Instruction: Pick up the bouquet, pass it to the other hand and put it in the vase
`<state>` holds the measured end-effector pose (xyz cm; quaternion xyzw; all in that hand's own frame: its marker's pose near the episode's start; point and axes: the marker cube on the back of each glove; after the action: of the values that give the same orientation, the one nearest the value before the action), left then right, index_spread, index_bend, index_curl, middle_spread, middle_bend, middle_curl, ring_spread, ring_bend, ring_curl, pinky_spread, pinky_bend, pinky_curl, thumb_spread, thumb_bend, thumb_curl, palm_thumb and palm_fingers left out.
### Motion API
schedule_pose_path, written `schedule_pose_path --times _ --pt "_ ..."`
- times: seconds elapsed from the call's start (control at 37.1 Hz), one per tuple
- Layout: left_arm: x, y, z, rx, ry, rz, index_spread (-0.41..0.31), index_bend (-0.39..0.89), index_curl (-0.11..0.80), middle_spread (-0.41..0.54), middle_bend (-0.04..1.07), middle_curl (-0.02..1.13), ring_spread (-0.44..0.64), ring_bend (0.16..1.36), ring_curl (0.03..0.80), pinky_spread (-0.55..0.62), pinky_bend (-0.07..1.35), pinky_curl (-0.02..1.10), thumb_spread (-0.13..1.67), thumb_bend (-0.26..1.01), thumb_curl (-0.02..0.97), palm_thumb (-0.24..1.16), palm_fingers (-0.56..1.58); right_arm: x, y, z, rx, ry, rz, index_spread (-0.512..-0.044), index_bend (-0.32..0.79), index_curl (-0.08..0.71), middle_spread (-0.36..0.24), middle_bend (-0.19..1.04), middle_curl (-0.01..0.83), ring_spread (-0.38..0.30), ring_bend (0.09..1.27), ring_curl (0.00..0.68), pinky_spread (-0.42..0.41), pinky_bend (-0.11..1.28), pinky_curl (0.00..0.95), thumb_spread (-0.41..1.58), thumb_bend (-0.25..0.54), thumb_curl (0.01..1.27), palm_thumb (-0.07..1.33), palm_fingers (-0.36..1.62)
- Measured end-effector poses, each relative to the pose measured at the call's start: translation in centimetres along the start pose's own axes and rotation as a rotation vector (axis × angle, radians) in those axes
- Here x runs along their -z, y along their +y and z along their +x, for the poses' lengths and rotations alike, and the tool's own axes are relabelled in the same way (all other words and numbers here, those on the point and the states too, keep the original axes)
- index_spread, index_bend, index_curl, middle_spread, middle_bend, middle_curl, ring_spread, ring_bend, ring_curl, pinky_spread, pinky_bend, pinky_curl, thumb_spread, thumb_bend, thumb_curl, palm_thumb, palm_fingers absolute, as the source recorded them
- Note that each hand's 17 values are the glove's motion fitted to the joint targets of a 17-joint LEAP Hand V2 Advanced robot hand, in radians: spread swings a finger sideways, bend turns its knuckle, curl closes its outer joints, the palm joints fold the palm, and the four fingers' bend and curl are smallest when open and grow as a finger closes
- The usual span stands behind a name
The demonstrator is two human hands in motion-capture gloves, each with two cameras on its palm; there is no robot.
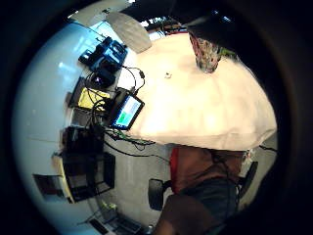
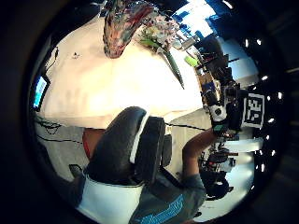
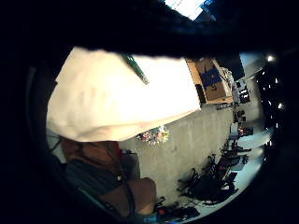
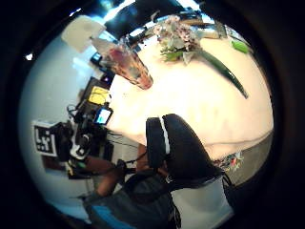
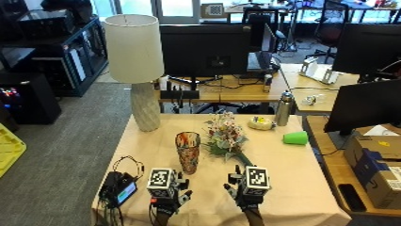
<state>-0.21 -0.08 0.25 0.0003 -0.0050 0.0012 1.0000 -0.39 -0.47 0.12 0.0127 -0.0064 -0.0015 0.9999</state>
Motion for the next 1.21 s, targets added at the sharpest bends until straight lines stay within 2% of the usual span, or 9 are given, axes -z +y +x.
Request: schedule_pose_path --times 0.03,0.08,0.16,0.38,0.67,0.92,1.08,1.21 --pt "0.0 0.0 0.0 0.001 -0.001 -0.001 -0.061 0.20 0.059 0.008 0.23 0.06 0.10 0.43 0.081 0.21 0.25 0.05 0.41 0.03 0.028 0.07 0.49 0.0 0.0 0.0 -0.001 0.002 0.001 -0.204 0.23 0.065 0.006 0.24 0.061 0.080 0.22 0.030 0.156 0.30 0.060 0.44 0.184 0.06 0.30 0.32" --pt "-0.1 0.1 0.0 0.004 -0.003 -0.005 -0.076 0.18 0.086 0.010 0.23 0.10 0.13 0.46 0.124 0.27 0.25 0.09 0.53 0.02 0.043 0.07 0.48 -0.1 -0.1 -0.2 0.000 0.006 0.002 -0.254 0.23 0.100 0.007 0.24 0.085 0.103 0.22 0.054 0.197 0.30 0.092 0.58 0.189 0.08 0.32 0.30" --pt "-0.4 0.0 -0.2 0.007 -0.005 -0.012 -0.091 0.18 0.123 0.015 0.21 0.15 0.16 0.48 0.164 0.33 0.25 0.12 0.68 0.01 0.064 0.08 0.45 0.0 -0.2 -0.8 0.012 -0.007 0.009 -0.308 0.21 0.141 0.009 0.24 0.115 0.129 0.22 0.079 0.242 0.31 0.128 0.75 0.191 0.11 0.34 0.28" --pt "-0.9 -0.4 -0.4 -0.002 0.020 -0.026 -0.111 0.17 0.189 0.021 0.19 0.20 0.22 0.48 0.199 0.42 0.25 0.17 0.90 -0.01 0.121 0.10 0.42 0.2 -0.2 -1.8 0.034 0.002 0.007 -0.378 0.19 0.208 0.018 0.21 0.170 0.170 0.21 0.112 0.304 0.30 0.181 0.99 0.162 0.16 0.38 0.26" --pt "-0.5 -0.3 -0.3 0.004 0.025 -0.015 -0.120 0.16 0.244 0.024 0.18 0.25 0.25 0.49 0.227 0.46 0.25 0.22 1.00 -0.02 0.174 0.09 0.39 1.0 0.2 -2.6 0.063 -0.029 0.011 -0.402 0.16 0.249 0.023 0.19 0.220 0.191 0.21 0.148 0.330 0.31 0.233 1.12 0.099 0.21 0.40 0.24" --pt "-0.2 -0.7 -0.1 -0.007 0.025 -0.005 -0.122 0.15 0.269 0.024 0.19 0.28 0.26 0.50 0.242 0.47 0.24 0.25 1.03 -0.02 0.203 0.08 0.38 0.6 -0.3 -2.1 0.070 -0.023 0.010 -0.397 0.15 0.264 0.030 0.19 0.253 0.197 0.23 0.174 0.335 0.32 0.267 1.15 0.041 0.24 0.40 0.21" --pt "0.2 -0.3 0.1 -0.004 0.017 -0.022 -0.122 0.15 0.281 0.024 0.19 0.29 0.26 0.50 0.250 0.48 0.24 0.26 1.04 -0.02 0.218 0.08 0.37 0.6 -0.9 -0.6 0.053 0.003 -0.018 -0.397 0.15 0.269 0.034 0.19 0.269 0.199 0.23 0.187 0.337 0.34 0.287 1.16 0.003 0.26 0.40 0.19" --pt "-0.4 -0.6 -0.1 -0.005 0.034 -0.019 -0.122 0.15 0.289 0.025 0.18 0.30 0.26 0.50 0.256 0.48 0.24 0.27 1.04 -0.02 0.228 0.07 0.37 0.3 -2.5 2.8 -0.009 0.020 -0.025 -0.391 0.13 0.265 0.047 0.18 0.276 0.204 0.23 0.198 0.338 0.36 0.306 1.15 -0.021 0.27 0.39 0.15"
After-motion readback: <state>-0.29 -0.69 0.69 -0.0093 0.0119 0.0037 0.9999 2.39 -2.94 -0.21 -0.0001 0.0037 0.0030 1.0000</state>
